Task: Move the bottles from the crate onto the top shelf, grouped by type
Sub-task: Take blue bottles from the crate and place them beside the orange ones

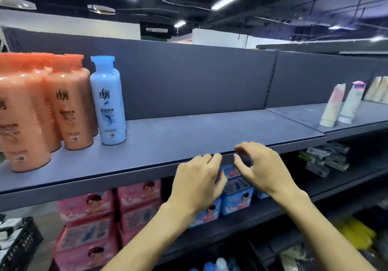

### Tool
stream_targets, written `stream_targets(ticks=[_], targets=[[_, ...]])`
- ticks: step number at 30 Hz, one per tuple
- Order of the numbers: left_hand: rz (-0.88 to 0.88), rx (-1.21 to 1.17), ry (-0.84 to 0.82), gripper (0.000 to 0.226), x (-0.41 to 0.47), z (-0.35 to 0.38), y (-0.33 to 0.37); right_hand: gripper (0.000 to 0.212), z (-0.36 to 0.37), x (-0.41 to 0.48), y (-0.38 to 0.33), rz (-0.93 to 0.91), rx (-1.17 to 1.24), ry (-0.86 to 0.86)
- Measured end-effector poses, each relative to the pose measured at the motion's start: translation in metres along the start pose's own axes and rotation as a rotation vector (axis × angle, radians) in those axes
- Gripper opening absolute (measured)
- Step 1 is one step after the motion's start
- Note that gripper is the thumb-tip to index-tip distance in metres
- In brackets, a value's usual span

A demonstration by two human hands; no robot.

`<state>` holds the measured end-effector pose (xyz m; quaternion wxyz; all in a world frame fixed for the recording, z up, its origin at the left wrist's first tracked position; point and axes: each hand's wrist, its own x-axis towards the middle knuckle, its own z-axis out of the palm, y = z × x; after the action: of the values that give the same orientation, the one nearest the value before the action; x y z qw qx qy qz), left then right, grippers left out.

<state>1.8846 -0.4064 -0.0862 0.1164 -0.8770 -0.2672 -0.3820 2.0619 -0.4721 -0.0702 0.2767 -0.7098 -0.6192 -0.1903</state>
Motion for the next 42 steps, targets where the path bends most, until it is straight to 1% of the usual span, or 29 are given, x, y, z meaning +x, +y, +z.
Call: stream_targets(ticks=[3, 7, 12, 14, 16, 18, 19, 21, 25, 29, 33, 38, 41, 42], targets=[[-0.002, -0.042, -0.140, 0.019, -0.018, 0.028, 0.015, 0.013, 0.013, -0.029, 0.016, 0.021, 0.004, -0.040], [-0.001, -0.044, -0.333, 0.023, -0.055, 0.067, 0.029, 0.020, 0.048, -0.066, 0.040, 0.087, 0.006, -0.201], [-0.003, -0.071, -0.621, 0.033, -0.138, 0.115, 0.051, 0.018, 0.105, -0.114, 0.053, 0.152, 0.039, -0.374], [-0.041, -0.091, -0.725, 0.033, -0.169, 0.128, 0.055, 0.019, 0.130, -0.133, 0.054, 0.177, 0.064, -0.470], [-0.099, -0.113, -0.794, 0.028, -0.196, 0.139, 0.055, 0.022, 0.157, -0.153, 0.053, 0.205, 0.102, -0.568], [-0.204, -0.139, -0.853, 0.021, -0.219, 0.148, 0.051, 0.027, 0.183, -0.172, 0.048, 0.229, 0.140, -0.674], [-0.255, -0.139, -0.858, 0.021, -0.231, 0.153, 0.049, 0.028, 0.196, -0.180, 0.045, 0.234, 0.160, -0.724], [-0.298, -0.141, -0.858, 0.024, -0.251, 0.163, 0.043, 0.026, 0.219, -0.195, 0.037, 0.252, 0.195, -0.806], [-0.386, -0.136, -0.927, 0.024, -0.281, 0.177, 0.035, 0.022, 0.259, -0.219, 0.024, 0.321, 0.233, -0.916], [-0.434, -0.128, -0.986, 0.024, -0.302, 0.189, 0.031, 0.030, 0.294, -0.236, 0.011, 0.381, 0.276, -0.964], [-0.481, -0.120, -1.006, 0.028, -0.318, 0.197, 0.027, 0.037, 0.326, -0.249, -0.005, 0.467, 0.295, -1.003], [-0.526, -0.098, -1.001, 0.033, -0.332, 0.207, 0.019, 0.041, 0.361, -0.257, -0.024, 0.658, 0.342, -0.978], [-0.551, -0.081, -0.995, 0.036, -0.338, 0.210, 0.011, 0.042, 0.379, -0.260, -0.033, 0.810, 0.402, -0.923], [-0.556, -0.072, -0.990, 0.036, -0.340, 0.211, 0.007, 0.045, 0.385, -0.262, -0.034, 0.834, 0.407, -0.898]])
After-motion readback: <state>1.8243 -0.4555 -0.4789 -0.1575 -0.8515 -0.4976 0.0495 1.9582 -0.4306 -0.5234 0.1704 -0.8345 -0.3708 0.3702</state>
